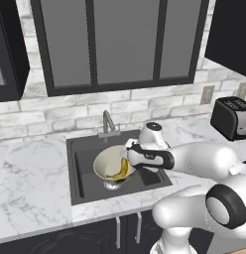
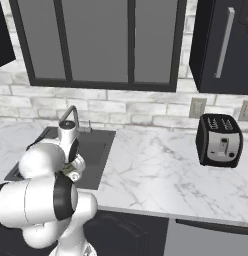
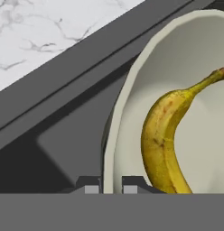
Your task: Pick the banana from the cabinet and place it in the bowl. Then pick the bowl and place it in the sink. Then turn on the sink facuet.
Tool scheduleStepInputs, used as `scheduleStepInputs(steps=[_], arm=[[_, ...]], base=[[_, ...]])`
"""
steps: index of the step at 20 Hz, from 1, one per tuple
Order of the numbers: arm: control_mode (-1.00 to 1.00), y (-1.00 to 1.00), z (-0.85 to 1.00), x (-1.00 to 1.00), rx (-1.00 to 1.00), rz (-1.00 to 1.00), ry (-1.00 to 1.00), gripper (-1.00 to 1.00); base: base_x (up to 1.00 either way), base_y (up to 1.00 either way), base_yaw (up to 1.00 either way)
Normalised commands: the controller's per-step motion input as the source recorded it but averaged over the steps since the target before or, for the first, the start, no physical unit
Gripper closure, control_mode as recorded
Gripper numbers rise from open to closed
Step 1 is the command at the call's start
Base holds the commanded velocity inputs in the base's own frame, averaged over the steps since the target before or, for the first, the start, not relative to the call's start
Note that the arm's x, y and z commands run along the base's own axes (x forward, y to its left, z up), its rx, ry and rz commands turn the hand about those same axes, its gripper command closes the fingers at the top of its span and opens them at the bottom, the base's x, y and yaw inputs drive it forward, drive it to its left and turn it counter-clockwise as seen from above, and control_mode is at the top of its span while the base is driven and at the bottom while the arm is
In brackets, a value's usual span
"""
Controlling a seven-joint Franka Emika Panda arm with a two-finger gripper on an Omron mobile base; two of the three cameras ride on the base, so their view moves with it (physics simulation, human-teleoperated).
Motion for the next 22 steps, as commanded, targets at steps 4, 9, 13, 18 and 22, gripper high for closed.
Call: scheduleStepInputs(steps=[4,9,13,18,22], arm=[[-1.0,0.31,-0.45,0.38,-0.04,0.0,0.0,1.0],[-1.0,0.06,-0.37,0.32,-0.01,0.0,0.0,1.0],[-1.0,0.0,-0.29,0.29,0.0,0.0,0.0,1.0],[-1.0,0.0,-0.26,0.22,0.0,0.0,0.0,1.0],[-1.0,0.0,-0.27,0.28,0.0,0.0,0.0,1.0]], base=[[0.0,0.0,0.0],[0.0,0.0,0.0],[0.0,0.0,0.0],[0.0,0.0,0.0],[0.0,0.0,0.0]])
